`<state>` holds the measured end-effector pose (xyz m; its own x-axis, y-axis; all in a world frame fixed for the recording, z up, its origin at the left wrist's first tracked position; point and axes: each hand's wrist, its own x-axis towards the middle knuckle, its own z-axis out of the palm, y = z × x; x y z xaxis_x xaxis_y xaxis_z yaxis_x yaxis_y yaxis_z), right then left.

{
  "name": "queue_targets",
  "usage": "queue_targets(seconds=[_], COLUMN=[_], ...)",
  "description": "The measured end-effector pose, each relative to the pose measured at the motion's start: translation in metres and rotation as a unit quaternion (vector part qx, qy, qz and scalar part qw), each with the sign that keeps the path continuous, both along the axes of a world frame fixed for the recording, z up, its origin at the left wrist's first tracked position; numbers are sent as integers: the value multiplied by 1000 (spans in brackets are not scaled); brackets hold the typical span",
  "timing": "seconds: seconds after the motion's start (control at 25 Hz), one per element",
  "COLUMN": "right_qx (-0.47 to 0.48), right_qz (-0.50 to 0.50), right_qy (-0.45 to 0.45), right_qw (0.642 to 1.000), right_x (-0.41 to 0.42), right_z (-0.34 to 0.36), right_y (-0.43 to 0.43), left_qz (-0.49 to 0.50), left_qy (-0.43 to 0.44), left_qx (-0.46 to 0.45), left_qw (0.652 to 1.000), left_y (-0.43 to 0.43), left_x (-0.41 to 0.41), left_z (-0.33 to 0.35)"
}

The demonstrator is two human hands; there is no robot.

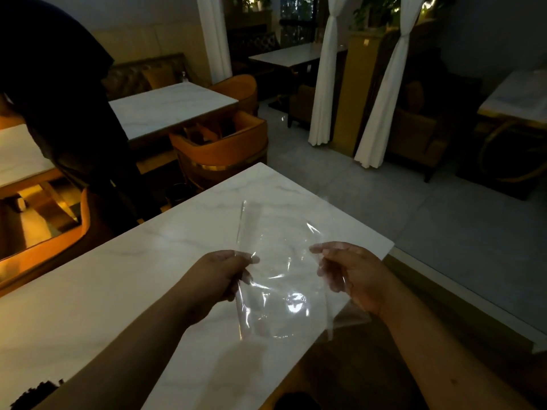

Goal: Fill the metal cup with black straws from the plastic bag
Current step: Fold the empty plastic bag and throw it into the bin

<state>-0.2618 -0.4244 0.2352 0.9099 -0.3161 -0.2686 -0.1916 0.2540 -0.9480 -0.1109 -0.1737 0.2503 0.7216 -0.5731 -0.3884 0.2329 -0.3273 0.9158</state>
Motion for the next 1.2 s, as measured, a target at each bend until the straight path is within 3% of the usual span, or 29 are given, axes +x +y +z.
queue_targets(seconds=[0.28, 0.44, 0.64, 0.8, 0.92, 1.08, 1.2], right_qx=[120, 129, 97, -74, -221, -462, -444], right_qz=[-42, -50, -36, -21, -36, -20, 28], right_qy=[11, -9, -4, 46, 106, 151, 154], right_qw=[992, 990, 995, 996, 969, 874, 882], right_x=[4, 10, 17, 19, 21, 25, 36], right_z=[-17, -22, -30, -36, -36, -34, -33], right_y=[-27, -23, -16, -1, 16, 58, 90], left_qz=[49, 94, 75, 44, 27, -92, -157], left_qy=[124, 159, 187, 84, -108, -372, -503], left_qx=[-38, -80, -39, -10, 34, 106, 90], left_qw=[990, 980, 979, 995, 993, 918, 845], left_y=[-29, -33, -15, 2, 10, 21, 21], left_x=[4, 5, 19, 25, 28, 28, 27], left_z=[-14, -22, -31, -34, -33, -25, -23])
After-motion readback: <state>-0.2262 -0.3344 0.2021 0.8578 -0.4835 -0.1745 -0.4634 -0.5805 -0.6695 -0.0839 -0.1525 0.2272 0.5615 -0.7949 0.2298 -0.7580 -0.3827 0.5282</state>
